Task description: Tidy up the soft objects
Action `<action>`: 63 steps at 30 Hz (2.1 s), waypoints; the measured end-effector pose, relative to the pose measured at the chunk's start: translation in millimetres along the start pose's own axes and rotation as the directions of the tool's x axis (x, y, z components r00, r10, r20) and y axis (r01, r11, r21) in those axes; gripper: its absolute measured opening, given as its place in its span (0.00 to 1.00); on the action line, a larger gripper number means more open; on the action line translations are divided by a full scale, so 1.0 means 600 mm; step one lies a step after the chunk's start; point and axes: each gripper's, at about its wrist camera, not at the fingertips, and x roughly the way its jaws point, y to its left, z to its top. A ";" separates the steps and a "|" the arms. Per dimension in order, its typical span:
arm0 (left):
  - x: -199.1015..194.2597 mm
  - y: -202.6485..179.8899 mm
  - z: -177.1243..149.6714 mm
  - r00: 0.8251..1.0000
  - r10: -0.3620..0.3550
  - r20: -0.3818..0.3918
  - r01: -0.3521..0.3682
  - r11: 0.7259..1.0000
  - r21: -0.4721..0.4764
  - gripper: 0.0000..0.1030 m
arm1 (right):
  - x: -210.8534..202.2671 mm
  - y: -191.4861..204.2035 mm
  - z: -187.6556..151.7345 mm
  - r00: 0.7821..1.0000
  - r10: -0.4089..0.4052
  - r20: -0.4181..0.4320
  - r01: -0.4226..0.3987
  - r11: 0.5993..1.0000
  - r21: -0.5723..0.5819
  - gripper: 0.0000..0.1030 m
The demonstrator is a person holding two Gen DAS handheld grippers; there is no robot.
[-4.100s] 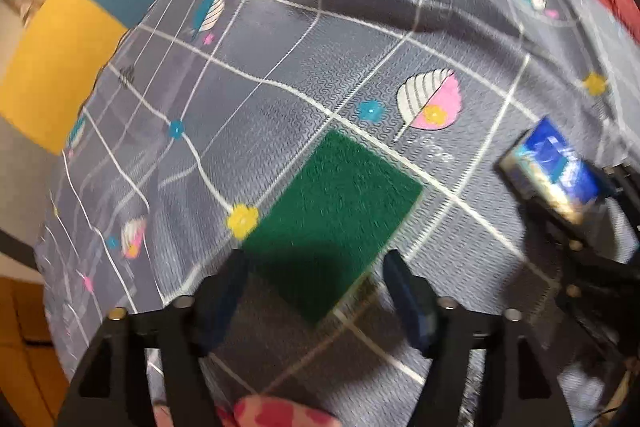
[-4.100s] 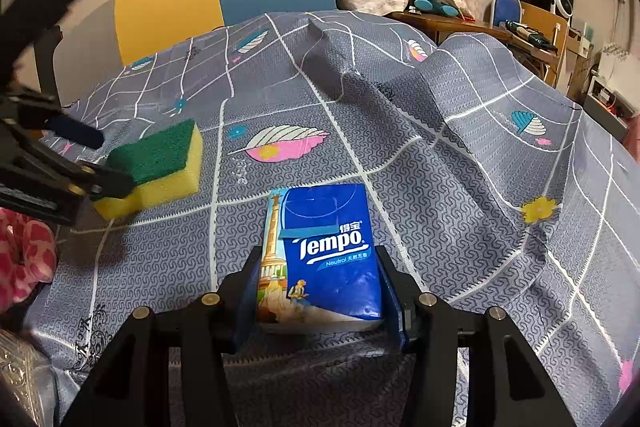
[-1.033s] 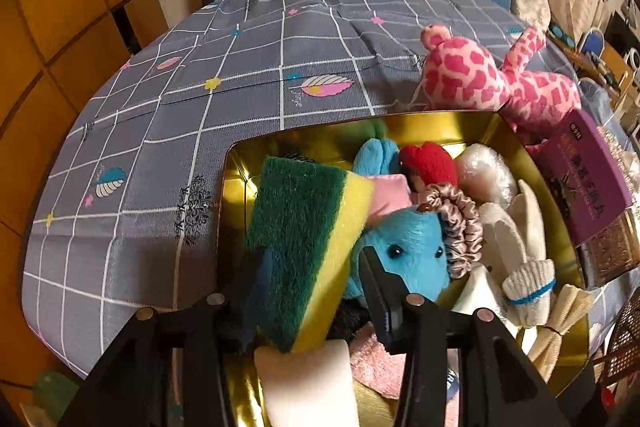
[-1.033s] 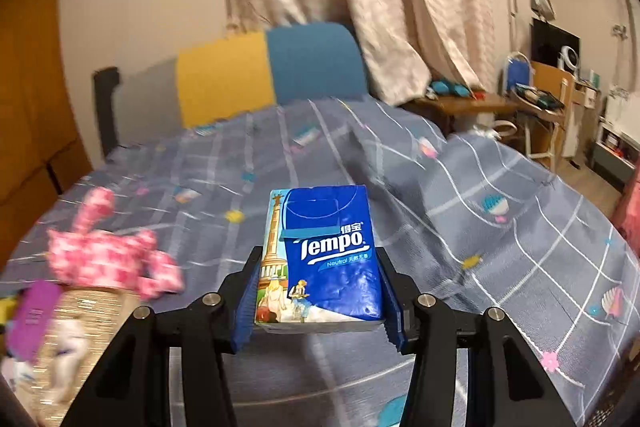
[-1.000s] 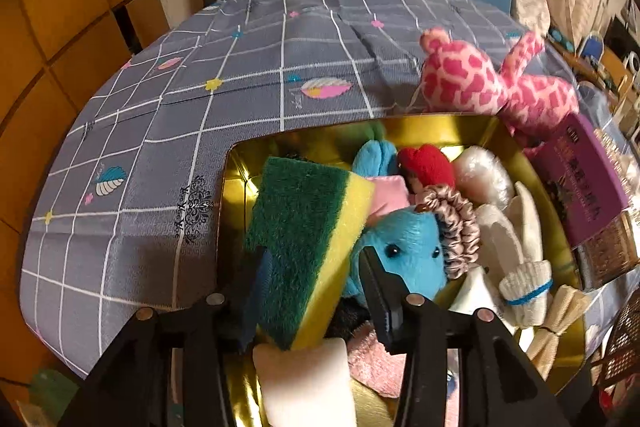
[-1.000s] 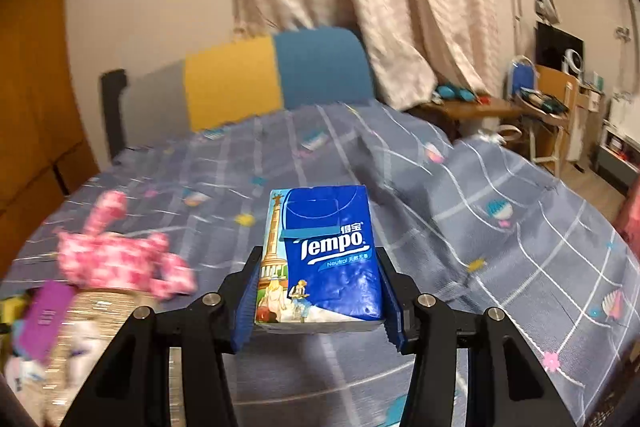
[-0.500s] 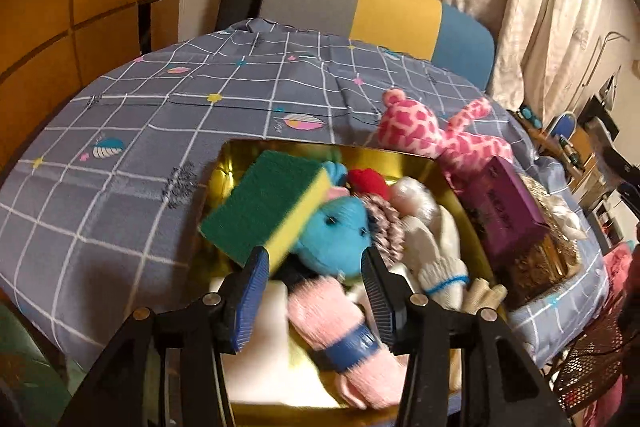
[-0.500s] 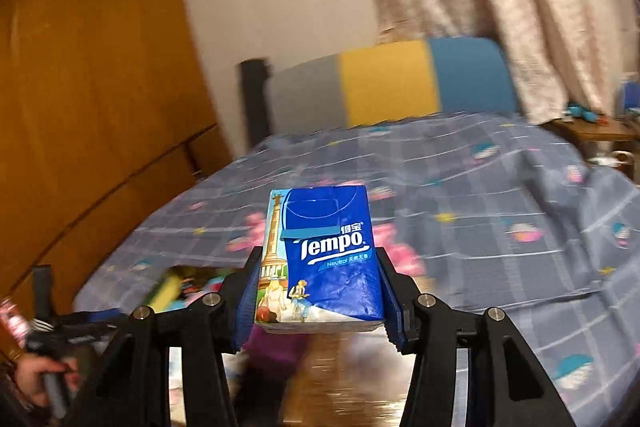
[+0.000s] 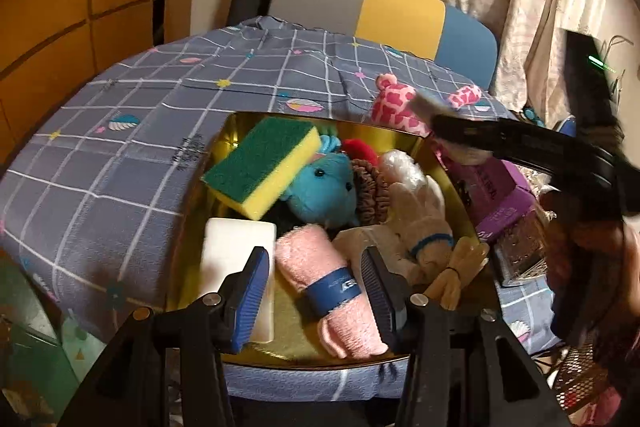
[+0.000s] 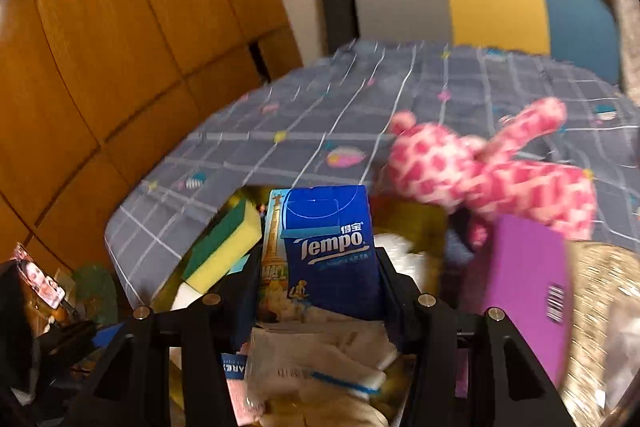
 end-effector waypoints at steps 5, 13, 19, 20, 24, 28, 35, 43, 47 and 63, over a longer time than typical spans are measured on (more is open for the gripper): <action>-0.013 0.000 -0.010 0.997 0.069 0.023 -0.070 0.997 0.031 0.47 | 0.076 0.021 0.013 0.996 -0.021 -0.084 0.014 0.996 -0.083 0.51; -0.028 -0.004 -0.020 0.991 0.128 0.047 -0.130 0.990 0.045 0.47 | 0.140 0.018 0.025 0.987 -0.043 -0.155 0.027 0.994 -0.103 0.58; -0.028 -0.012 -0.021 0.983 0.181 0.042 -0.183 0.982 0.053 0.47 | 0.105 0.021 0.013 0.991 -0.057 -0.122 0.045 0.994 -0.100 0.75; -0.028 -0.012 -0.021 0.982 0.183 0.040 -0.185 0.982 0.050 0.47 | 0.094 0.025 0.010 0.992 -0.058 -0.115 0.046 0.993 -0.109 0.76; -0.035 -0.016 -0.025 0.982 0.183 0.054 -0.185 0.982 0.034 0.47 | 0.040 0.047 -0.005 0.993 -0.103 -0.064 0.092 0.983 -0.158 0.90; -0.038 -0.021 -0.029 0.972 0.228 0.049 -0.229 0.973 0.021 0.47 | -0.009 0.063 -0.022 0.993 -0.118 -0.031 0.112 0.982 -0.154 0.96; -0.042 -0.021 -0.029 0.936 0.351 0.007 -0.351 0.936 0.012 0.47 | -0.065 0.084 -0.051 0.989 -0.148 0.004 0.148 0.985 -0.093 1.00; -0.072 -0.032 -0.034 0.919 0.392 0.034 -0.392 0.920 0.006 0.47 | -0.114 0.085 -0.079 0.974 -0.226 0.034 0.226 0.974 -0.018 1.00; -0.078 -0.034 -0.033 0.923 0.385 0.020 -0.385 0.923 -0.011 0.47 | -0.136 0.083 -0.089 0.963 -0.266 0.044 0.266 0.964 0.005 1.00; -0.115 -0.036 -0.018 0.933 0.358 0.016 -0.357 0.932 -0.059 0.47 | -0.191 0.110 -0.128 0.916 -0.398 0.059 0.395 0.917 0.048 1.00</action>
